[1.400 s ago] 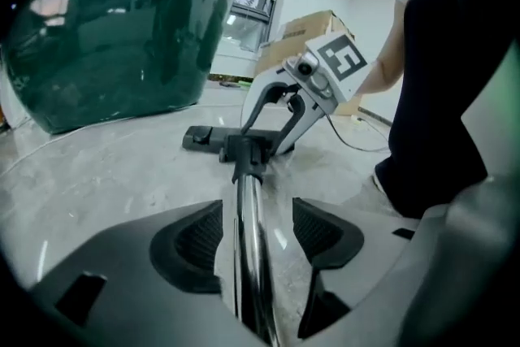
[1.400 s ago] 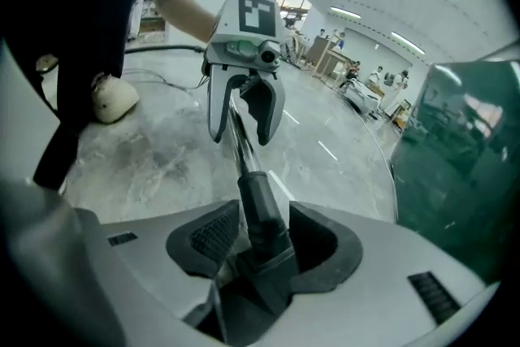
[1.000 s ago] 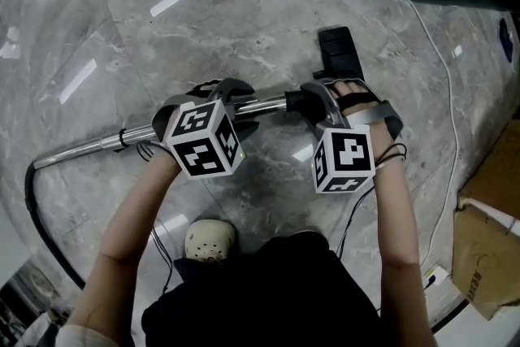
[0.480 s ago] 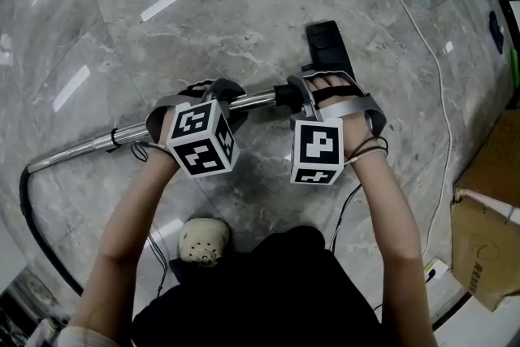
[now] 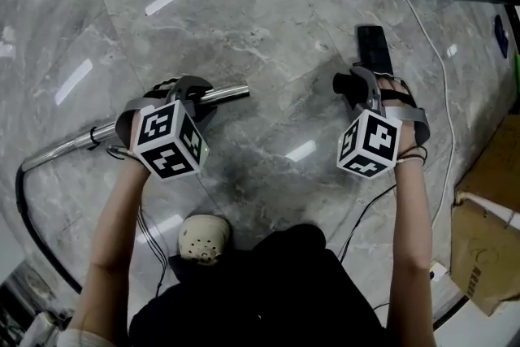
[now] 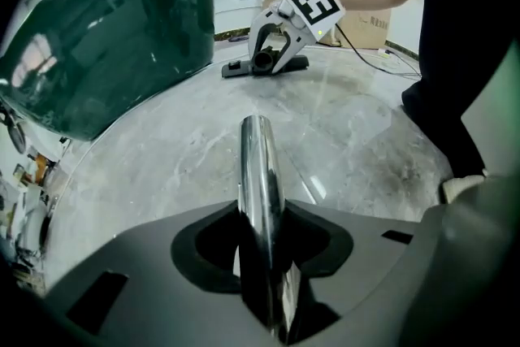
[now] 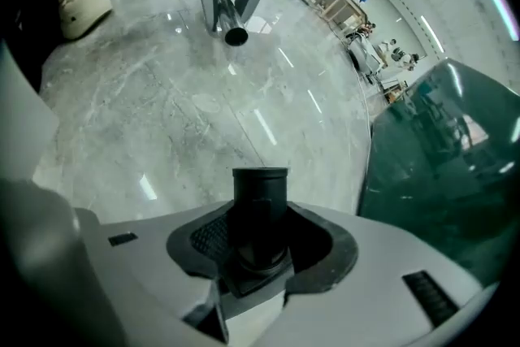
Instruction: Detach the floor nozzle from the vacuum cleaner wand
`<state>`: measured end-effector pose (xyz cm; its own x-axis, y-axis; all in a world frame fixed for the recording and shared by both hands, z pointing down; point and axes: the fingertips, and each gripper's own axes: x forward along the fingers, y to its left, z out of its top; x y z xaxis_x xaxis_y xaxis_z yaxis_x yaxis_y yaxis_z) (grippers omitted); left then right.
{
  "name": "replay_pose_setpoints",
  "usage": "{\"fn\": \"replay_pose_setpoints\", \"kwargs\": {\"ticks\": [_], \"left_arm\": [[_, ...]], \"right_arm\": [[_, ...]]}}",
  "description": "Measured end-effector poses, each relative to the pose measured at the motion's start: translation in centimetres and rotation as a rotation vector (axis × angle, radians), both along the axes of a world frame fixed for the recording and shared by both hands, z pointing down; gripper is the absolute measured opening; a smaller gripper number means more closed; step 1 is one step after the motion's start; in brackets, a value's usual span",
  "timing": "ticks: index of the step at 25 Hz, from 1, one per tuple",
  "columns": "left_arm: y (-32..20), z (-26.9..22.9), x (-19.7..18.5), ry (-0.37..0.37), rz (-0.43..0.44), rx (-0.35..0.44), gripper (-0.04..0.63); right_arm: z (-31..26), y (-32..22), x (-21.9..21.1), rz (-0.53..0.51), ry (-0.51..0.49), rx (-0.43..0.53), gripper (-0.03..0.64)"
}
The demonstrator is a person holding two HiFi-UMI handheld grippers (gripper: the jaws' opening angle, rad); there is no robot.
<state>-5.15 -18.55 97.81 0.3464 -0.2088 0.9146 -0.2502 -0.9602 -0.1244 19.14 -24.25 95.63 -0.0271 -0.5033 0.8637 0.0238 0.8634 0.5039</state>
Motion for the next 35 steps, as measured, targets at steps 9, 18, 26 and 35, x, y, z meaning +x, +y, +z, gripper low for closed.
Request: {"fn": "replay_pose_setpoints", "kwargs": {"ticks": [9,18,26,35], "left_arm": [[-3.3,-0.8,4.0,0.050,0.012,0.041,0.146],[-2.6,-0.5,6.3,0.125,0.055,0.156,0.289],[-2.8,-9.5,7.3,0.723,-0.168,0.197,0.295],[-2.9,-10.8,6.9,1.059,-0.460,0.139,0.011]], "right_arm": [[0.8,2.2,-1.2,-0.115,0.058,0.001,0.179],[-0.4,3.9,-2.9,-0.079,-0.108,-0.007,0.229],[-8.2,4.1,-5.1,0.316,-0.951,-0.046,0.228],[-7.4,5.4,-1.7,0.813,-1.521,-0.054,0.015]]}}
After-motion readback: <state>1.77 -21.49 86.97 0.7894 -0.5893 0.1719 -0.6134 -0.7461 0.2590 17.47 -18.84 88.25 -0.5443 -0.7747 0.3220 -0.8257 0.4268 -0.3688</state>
